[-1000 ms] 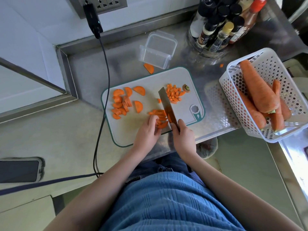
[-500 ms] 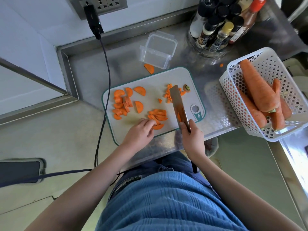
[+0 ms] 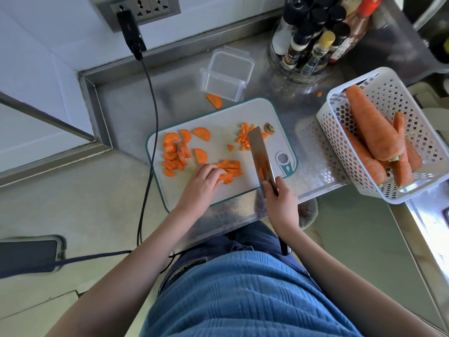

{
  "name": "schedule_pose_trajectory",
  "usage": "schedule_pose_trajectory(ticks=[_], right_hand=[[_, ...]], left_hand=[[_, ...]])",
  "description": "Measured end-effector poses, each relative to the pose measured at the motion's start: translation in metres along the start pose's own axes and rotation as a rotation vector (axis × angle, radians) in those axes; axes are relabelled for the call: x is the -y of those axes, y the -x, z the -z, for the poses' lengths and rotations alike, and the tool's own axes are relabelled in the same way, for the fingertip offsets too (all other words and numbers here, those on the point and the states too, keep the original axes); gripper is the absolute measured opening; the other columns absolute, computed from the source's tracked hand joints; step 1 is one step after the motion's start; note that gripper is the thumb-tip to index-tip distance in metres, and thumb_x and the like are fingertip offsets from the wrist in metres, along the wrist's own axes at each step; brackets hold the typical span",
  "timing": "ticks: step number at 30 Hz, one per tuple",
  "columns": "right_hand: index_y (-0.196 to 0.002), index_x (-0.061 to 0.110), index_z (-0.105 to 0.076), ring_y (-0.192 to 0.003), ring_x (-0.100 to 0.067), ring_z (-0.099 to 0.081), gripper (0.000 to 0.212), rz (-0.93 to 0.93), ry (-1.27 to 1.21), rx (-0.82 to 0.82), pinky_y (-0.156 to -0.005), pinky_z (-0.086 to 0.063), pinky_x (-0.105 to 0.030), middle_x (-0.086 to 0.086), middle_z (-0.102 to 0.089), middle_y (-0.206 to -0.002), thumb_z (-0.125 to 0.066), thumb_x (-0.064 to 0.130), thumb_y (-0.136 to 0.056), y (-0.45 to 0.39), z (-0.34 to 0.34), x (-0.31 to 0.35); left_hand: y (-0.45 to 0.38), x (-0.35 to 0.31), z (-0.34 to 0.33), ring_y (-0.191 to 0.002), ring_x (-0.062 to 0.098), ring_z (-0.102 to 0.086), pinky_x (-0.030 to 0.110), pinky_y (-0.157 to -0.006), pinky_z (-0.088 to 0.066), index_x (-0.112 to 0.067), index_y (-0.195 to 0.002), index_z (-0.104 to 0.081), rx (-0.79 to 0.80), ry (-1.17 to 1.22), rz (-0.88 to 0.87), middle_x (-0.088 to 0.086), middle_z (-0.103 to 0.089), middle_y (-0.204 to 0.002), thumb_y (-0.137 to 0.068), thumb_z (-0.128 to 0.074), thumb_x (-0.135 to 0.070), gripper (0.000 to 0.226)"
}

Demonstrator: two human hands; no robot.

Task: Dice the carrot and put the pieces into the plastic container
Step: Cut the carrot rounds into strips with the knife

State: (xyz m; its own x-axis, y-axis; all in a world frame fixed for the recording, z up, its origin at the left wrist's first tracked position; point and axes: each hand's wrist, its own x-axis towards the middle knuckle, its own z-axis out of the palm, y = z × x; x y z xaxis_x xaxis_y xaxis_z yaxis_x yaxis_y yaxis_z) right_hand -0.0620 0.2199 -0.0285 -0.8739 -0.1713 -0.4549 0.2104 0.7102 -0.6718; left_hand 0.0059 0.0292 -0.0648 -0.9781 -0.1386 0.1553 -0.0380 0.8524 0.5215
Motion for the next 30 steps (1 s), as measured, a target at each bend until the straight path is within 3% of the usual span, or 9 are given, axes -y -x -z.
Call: schedule_pose_trajectory(ticks=[4, 7, 10, 12, 15, 17, 21, 26, 30], right_hand=[[-0.079, 0.01, -0.039, -0.052, -0.022, -0.043, 0.031, 0.007, 0.028, 0.015, -0.049, -0.031, -0.033, -0.007, -0.05, -0.061, -0.044, 0.032, -0.1, 0.003, -0.006, 0.005], [-0.078, 0.013, -0.037, -0.052, -0.023, -0.042, 0.03, 0.0, 0.061, 0.011, -0.048, -0.031, -0.034, -0.007, -0.049, -0.061, -0.041, 0.032, -0.101, 0.005, -0.012, 0.011], [-0.081, 0.011, -0.038, -0.051, -0.023, -0.042, 0.028, -0.006, 0.055, 0.014, -0.046, -0.03, -0.033, -0.006, -0.049, -0.06, -0.039, 0.03, -0.102, 0.01, -0.018, 0.017], [-0.085, 0.011, -0.038, -0.055, -0.026, -0.047, 0.027, -0.006, 0.065, 0.025, -0.046, -0.031, -0.033, -0.007, -0.052, -0.064, -0.036, 0.031, -0.102, 0.013, -0.022, 0.02], [-0.091, 0.011, -0.038, -0.058, -0.025, -0.049, 0.026, -0.02, 0.095, 0.037, -0.044, -0.03, -0.032, -0.006, -0.053, -0.068, -0.031, 0.033, -0.103, 0.016, -0.028, 0.023], [-0.092, 0.012, -0.036, -0.057, -0.021, -0.048, 0.025, -0.033, 0.095, 0.036, -0.044, -0.028, -0.031, -0.005, -0.051, -0.069, -0.029, 0.033, -0.104, 0.018, -0.029, 0.022], [-0.095, 0.012, -0.036, -0.056, -0.015, -0.045, 0.021, -0.056, 0.112, 0.058, -0.044, -0.024, -0.029, -0.002, -0.049, -0.068, -0.029, 0.03, -0.104, 0.016, -0.036, 0.024], [-0.097, 0.012, -0.037, -0.057, -0.024, -0.047, 0.022, -0.003, 0.174, 0.068, -0.044, -0.027, -0.031, -0.007, -0.053, -0.07, -0.028, 0.03, -0.104, 0.017, -0.039, 0.025], [-0.095, 0.013, -0.037, -0.061, -0.029, -0.052, 0.022, 0.018, 0.189, 0.073, -0.048, -0.034, -0.034, -0.009, -0.056, -0.072, -0.029, 0.031, -0.104, 0.014, -0.039, 0.023]], left_hand=[[-0.015, 0.008, -0.004, -0.098, 0.021, -0.047, 0.033, -0.086, -0.044, 0.0, -0.095, -0.065, 0.092, 0.039, -0.076, 0.012, -0.063, -0.097, -0.072, -0.069, 0.014, 0.027], [-0.017, 0.008, 0.004, -0.108, 0.02, -0.047, 0.035, -0.089, -0.048, -0.002, -0.109, -0.064, 0.099, 0.044, -0.053, 0.011, -0.062, -0.112, -0.071, -0.062, 0.017, 0.042], [-0.012, 0.009, 0.014, -0.127, 0.018, -0.04, 0.03, -0.096, -0.042, -0.011, -0.14, -0.041, 0.209, 0.058, 0.044, 0.004, -0.043, -0.141, -0.081, -0.06, -0.001, 0.063], [-0.012, 0.013, 0.015, -0.131, 0.021, -0.037, 0.034, -0.1, -0.041, -0.013, -0.148, -0.025, 0.319, 0.049, 0.115, 0.005, -0.032, -0.148, -0.083, -0.067, -0.015, 0.077], [-0.018, 0.02, 0.01, -0.117, 0.026, -0.047, 0.038, -0.102, -0.041, -0.005, -0.146, -0.028, 0.292, 0.073, 0.204, 0.016, -0.04, -0.133, -0.078, -0.075, -0.015, 0.083], [-0.023, 0.02, 0.008, -0.099, 0.02, -0.053, 0.037, -0.095, -0.046, -0.003, -0.142, -0.035, 0.266, 0.121, 0.246, 0.015, -0.046, -0.121, -0.076, -0.075, -0.009, 0.077], [-0.028, 0.01, 0.005, -0.078, 0.007, -0.047, 0.014, -0.075, -0.039, -0.006, -0.138, -0.044, 0.268, 0.154, 0.286, 0.007, -0.054, -0.105, -0.076, -0.077, -0.017, 0.072], [-0.025, -0.002, -0.006, -0.083, 0.01, -0.049, 0.012, -0.076, -0.036, -0.008, -0.133, -0.049, 0.222, 0.238, 0.339, 0.008, -0.053, -0.11, -0.073, -0.08, -0.026, 0.07], [-0.02, -0.004, -0.01, -0.095, 0.026, -0.055, 0.034, -0.078, -0.049, -0.008, -0.119, -0.056, 0.146, 0.165, 0.334, 0.011, -0.05, -0.108, -0.067, -0.083, -0.032, 0.063]])
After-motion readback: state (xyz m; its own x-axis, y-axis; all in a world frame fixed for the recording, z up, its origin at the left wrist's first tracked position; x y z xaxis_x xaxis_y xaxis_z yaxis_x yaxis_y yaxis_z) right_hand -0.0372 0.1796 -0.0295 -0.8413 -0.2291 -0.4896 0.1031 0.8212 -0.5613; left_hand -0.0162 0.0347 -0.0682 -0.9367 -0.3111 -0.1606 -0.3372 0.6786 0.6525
